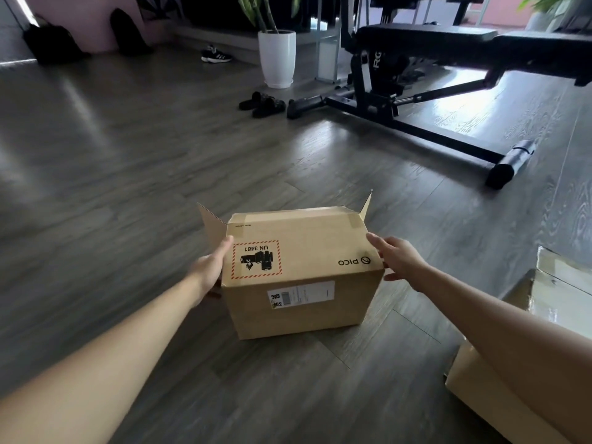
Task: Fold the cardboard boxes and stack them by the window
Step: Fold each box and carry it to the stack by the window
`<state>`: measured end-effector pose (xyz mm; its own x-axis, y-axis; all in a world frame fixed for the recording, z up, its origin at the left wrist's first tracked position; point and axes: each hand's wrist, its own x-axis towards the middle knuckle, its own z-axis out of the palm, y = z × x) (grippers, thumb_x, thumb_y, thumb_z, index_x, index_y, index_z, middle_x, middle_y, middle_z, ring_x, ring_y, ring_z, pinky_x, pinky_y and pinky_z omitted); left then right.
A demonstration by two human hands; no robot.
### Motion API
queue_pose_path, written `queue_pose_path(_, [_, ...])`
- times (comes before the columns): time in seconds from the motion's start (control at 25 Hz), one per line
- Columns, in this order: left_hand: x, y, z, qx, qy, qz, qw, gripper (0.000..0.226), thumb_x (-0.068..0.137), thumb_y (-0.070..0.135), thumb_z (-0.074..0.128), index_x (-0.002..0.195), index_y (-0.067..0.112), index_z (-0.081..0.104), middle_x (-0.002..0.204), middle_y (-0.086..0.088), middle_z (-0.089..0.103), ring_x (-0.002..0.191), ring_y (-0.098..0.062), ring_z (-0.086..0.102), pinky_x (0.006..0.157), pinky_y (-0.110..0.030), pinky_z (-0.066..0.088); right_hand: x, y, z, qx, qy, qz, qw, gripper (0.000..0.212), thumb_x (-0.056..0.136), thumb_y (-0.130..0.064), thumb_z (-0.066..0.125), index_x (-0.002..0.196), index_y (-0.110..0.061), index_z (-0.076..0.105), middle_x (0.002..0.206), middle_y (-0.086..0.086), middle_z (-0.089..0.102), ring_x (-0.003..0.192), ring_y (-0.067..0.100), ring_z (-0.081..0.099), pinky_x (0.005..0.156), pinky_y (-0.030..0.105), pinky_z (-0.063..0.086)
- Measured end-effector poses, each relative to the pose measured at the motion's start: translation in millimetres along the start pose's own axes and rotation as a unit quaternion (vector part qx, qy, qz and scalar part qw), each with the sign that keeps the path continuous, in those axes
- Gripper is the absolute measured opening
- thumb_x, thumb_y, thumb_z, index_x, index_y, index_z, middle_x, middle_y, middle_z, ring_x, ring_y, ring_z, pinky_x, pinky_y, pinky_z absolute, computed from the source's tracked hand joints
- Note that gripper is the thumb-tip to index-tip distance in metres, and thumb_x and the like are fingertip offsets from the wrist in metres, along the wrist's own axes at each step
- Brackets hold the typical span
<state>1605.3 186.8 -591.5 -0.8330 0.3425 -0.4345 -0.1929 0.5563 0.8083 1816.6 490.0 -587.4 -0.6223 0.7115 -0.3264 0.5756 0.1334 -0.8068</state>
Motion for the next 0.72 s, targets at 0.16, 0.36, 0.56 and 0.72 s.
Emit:
queue_pose_path(0.16, [-6, 0, 18, 0.079, 0.001, -0.003, 0.997, 0.075, 0.08, 0.081, 0.051, 0.125, 0.021, 0.063, 0.117, -0.003, 0.065, 0.106, -0.026, 0.057, 0.097, -0.04, 0.049, -4, -7, 22, -0.037, -0.046, 0.019, 0.998, 0.059, 0.084, -0.071, 0.058, 0.121, -0.026, 0.051, 0.111, 0.0, 0.065, 0.097, 0.023, 0.067, 0.071, 0.05, 0.062])
queue_pose_path(0.36, [-6, -1, 13, 0.07, -0.002, 0.006, 0.998, 0.077, 0.076, 0.078, 0.06, 0.125, 0.018, 0.062, 0.118, -0.003, 0.066, 0.111, -0.027, 0.059, 0.096, -0.042, 0.05, -2, 0, 26, -0.021, -0.014, -0.008, 1.0, 0.066, 0.078, -0.069, 0.068, 0.123, -0.023, 0.054, 0.11, -0.002, 0.066, 0.097, 0.022, 0.067, 0.071, 0.05, 0.062])
queue_pose_path(0.56, [-8, 15, 4, 0.006, 0.006, 0.069, 0.998, 0.076, 0.061, 0.078, 0.067, 0.114, 0.024, 0.059, 0.107, 0.004, 0.067, 0.095, -0.014, 0.062, 0.08, -0.03, 0.049, 2, -8, 18, 0.031, 0.011, -0.074, 0.997, 0.079, 0.072, -0.063, 0.078, 0.134, -0.024, 0.05, 0.109, -0.007, 0.064, 0.096, 0.011, 0.065, 0.071, 0.031, 0.058])
queue_pose_path(0.72, [-1, 35, 5, -0.055, 0.008, 0.122, 0.991, 0.083, 0.062, 0.068, 0.074, 0.127, 0.021, 0.057, 0.114, 0.006, 0.066, 0.107, -0.017, 0.063, 0.096, -0.035, 0.051, 12, -25, 1, 0.089, 0.033, -0.127, 0.987, 0.081, 0.067, -0.052, 0.087, 0.136, -0.027, 0.054, 0.109, -0.01, 0.069, 0.095, 0.007, 0.068, 0.075, 0.026, 0.057])
